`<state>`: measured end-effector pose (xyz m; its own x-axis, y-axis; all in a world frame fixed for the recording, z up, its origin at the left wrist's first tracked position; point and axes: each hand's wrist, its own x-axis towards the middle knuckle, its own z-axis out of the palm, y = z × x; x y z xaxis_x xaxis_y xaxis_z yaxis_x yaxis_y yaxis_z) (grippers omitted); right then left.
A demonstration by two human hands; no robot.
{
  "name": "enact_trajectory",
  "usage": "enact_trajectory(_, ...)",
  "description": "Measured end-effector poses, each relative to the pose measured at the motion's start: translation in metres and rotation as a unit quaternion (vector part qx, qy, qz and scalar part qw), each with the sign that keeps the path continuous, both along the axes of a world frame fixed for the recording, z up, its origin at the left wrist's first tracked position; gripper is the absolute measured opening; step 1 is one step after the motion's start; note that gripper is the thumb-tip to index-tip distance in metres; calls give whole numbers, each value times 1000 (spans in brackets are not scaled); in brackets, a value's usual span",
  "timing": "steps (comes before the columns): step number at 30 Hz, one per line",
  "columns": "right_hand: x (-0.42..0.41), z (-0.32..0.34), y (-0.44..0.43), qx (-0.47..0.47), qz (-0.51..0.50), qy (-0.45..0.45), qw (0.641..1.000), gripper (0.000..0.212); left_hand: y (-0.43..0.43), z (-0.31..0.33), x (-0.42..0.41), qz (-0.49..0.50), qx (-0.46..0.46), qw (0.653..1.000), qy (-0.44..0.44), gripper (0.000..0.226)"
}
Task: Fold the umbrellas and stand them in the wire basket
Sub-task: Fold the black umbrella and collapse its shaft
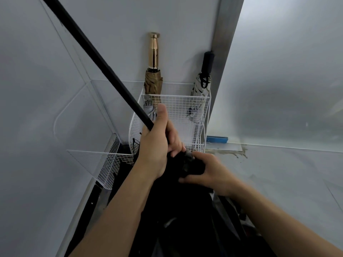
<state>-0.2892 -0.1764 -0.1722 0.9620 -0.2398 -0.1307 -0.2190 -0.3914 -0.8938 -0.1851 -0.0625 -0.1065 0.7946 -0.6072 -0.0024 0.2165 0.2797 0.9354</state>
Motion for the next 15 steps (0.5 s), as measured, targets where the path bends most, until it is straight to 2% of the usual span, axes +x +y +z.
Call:
enact_trajectory(3, 4, -2, 1, -39, -27, -42, 998, 24, -4, -3, 0, 39, 1, 999, -7, 64)
enact_trajectory(7, 3, -4, -5, -89, -58, -61, 992, 64, -4, -4, 2, 85, -14, 996, -5, 63)
enact_trajectory(9, 2, -3, -9, -110, -73, -74, 988, 74, -1, -3, 5, 119, -20, 993, -2, 62)
enact_trajectory(15, 6, -8, -2, -83, -76, -109, 988, 57, -6, -8, -6, 125, -16, 992, 0, 62)
